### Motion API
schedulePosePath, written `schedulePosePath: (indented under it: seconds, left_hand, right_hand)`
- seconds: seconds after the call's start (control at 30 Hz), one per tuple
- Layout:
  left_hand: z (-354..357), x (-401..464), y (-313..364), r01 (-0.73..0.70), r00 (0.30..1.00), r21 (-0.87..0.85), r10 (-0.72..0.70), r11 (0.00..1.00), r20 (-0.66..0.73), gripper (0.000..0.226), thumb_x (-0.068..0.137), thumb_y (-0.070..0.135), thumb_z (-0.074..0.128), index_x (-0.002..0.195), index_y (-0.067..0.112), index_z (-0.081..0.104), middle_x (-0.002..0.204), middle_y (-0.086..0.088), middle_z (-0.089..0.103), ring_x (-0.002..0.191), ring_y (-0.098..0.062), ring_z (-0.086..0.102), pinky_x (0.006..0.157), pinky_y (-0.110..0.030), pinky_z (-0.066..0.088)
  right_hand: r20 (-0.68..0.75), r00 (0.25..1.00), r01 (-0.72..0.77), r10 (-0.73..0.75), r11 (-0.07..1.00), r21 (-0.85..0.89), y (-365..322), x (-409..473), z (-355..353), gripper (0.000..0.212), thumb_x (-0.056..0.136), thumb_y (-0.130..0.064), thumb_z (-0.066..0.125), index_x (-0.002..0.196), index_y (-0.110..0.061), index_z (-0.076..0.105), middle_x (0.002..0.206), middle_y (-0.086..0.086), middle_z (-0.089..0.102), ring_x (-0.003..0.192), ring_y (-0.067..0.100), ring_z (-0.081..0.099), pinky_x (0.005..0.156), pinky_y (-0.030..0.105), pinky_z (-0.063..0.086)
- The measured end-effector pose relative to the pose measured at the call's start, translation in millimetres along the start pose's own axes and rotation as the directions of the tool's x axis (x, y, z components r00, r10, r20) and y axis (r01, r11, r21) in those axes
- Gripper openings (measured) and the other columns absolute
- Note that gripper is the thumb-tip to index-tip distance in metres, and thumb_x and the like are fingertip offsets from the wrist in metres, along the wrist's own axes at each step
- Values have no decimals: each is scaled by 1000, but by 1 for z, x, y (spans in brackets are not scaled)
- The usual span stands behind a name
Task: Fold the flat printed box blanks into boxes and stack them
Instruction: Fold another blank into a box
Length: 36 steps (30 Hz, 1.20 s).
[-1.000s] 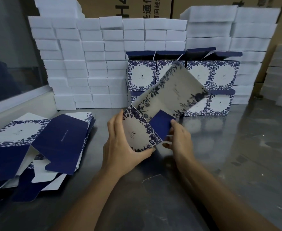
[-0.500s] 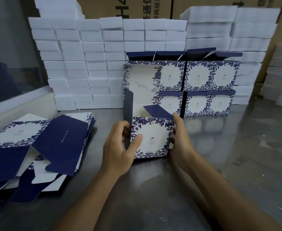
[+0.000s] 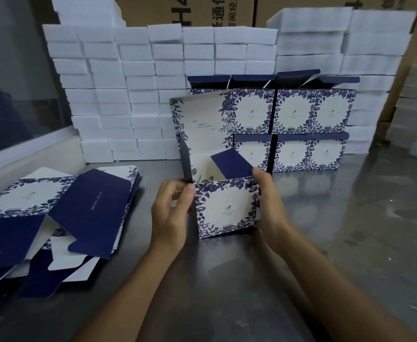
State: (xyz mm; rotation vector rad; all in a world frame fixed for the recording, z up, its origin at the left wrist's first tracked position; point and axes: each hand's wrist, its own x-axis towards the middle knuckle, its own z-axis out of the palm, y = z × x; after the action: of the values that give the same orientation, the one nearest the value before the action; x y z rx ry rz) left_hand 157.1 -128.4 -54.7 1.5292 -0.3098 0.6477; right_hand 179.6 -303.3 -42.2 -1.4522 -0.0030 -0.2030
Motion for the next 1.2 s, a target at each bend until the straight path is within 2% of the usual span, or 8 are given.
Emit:
schedulePosePath:
  seconds: [0.2, 0.33, 0.43, 0.6, 0.7, 0.8, 0.93, 1.2]
  left_hand:
    - [0, 0, 3, 233, 963, -193, -253, 953, -88, 66, 66, 72, 53, 107, 21, 55, 113, -8, 67, 111, -31, 61, 93, -53, 49]
    - [3, 3, 1, 349, 929, -297, -370, 889, -14, 75, 61, 79, 54, 119, 32, 53, 110, 8, 70, 115, -19, 62, 101, -57, 46]
    - [4, 4, 1, 419, 901, -366, -430, 831, 53, 87, 59, 76, 62, 130, 28, 49, 116, 4, 70, 115, -20, 63, 99, -59, 47]
    - [2, 6, -3, 408, 907, -394, -415, 824, 73, 72, 61, 56, 76, 123, 32, 47, 114, 7, 71, 106, -19, 68, 83, -47, 57]
    - [1, 7, -2, 423, 901, -338, -431, 841, 55, 53, 67, 43, 76, 108, 19, 53, 105, 1, 71, 96, -19, 70, 78, -44, 58]
    - [1, 8, 4, 372, 925, -247, -379, 895, 21, 28, 86, 28, 69, 96, 4, 59, 86, -13, 64, 77, -23, 63, 72, -38, 55]
    - [5, 8, 9, 329, 942, -92, -334, 940, -42, 34, 97, 17, 57, 79, -13, 55, 55, -11, 49, 42, -11, 44, 45, -27, 42]
    - [5, 6, 6, 377, 919, -131, -388, 917, -68, 32, 97, 27, 58, 75, 4, 54, 58, -12, 43, 46, -18, 40, 41, -26, 40]
  right_hand:
    - [-5, 989, 146, -146, 989, 30, -2, -8, 8, 73, 71, -72, 49, 122, -22, 68, 121, -1, 71, 120, 21, 63, 109, 50, 43]
    - [-17, 945, 328, -328, 945, -3, -2, -13, 10, 57, 76, -70, 46, 99, -23, 68, 98, -11, 72, 94, 7, 65, 85, 20, 49]
    - [6, 912, 410, -410, 911, -38, -4, -15, 11, 48, 80, -66, 44, 94, -23, 62, 89, -12, 65, 85, 5, 58, 75, 14, 44]
    - [21, 887, 462, -461, 886, -50, -3, -14, 11, 36, 90, -52, 48, 96, -19, 61, 86, -15, 63, 81, 1, 57, 73, 10, 42]
    - [-16, 878, 476, -478, 876, -76, -1, -12, 10, 25, 91, -47, 48, 94, -24, 60, 81, -25, 64, 79, -6, 56, 73, 7, 41]
    - [-42, 862, 499, -505, 860, -107, -1, -13, 10, 26, 90, -51, 53, 96, -27, 61, 81, -30, 64, 80, -9, 59, 72, 6, 43]
    - [-71, 838, 528, -541, 836, -147, -3, -16, 10, 45, 83, -63, 53, 105, -24, 63, 96, -15, 67, 88, -5, 62, 76, 11, 46]
    - [-70, 781, 588, -620, 769, -251, -8, -21, 4, 46, 86, -56, 53, 107, -17, 66, 100, -2, 69, 95, 12, 66, 82, 32, 54]
